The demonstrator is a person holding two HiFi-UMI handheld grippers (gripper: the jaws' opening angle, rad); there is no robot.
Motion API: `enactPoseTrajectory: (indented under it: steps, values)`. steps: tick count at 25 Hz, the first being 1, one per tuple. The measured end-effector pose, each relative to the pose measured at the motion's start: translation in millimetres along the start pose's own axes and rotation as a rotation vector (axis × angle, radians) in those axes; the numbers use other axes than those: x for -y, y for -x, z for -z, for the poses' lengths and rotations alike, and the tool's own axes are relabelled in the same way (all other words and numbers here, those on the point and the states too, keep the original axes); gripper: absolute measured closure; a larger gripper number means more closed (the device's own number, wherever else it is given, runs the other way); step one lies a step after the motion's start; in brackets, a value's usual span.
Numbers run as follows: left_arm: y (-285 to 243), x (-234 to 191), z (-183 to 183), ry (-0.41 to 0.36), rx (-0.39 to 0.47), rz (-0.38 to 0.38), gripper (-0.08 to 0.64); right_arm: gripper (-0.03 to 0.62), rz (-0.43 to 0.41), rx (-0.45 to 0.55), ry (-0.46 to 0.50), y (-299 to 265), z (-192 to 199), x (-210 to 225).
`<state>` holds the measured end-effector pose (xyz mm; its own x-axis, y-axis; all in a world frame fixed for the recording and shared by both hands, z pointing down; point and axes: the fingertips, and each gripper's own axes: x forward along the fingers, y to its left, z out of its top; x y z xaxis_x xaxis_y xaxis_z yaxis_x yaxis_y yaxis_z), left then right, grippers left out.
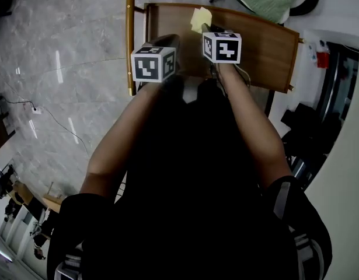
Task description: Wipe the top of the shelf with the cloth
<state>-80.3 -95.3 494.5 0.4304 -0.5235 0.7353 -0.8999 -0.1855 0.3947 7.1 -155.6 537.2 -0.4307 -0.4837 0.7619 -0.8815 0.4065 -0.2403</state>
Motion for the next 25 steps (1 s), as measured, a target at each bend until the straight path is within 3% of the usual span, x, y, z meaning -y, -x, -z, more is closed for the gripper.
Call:
enactPoseTrajectory:
  steps: [5,10,19,25]
  values:
    - [40,-41,-13,-0.004,0.036,-0.052,0.549,0.549,-0.089,-0.042,0.035,-41,4,-78]
    - [57,-74,-24,0.034,0.042,-0.073,0.549,0.549,-0.131,-0.074,0.037,-73,9,-121]
    - [51,-99,-17,0.003,-0.005,-0.057,0.549,0.549,-0.138,-0.145,0.040,-120,29,-139]
    - [46,-96,-16,-0.008,-0.020,-0.046,0.549,0.549,-0.146,-0.142,0.066,-126,31,-145]
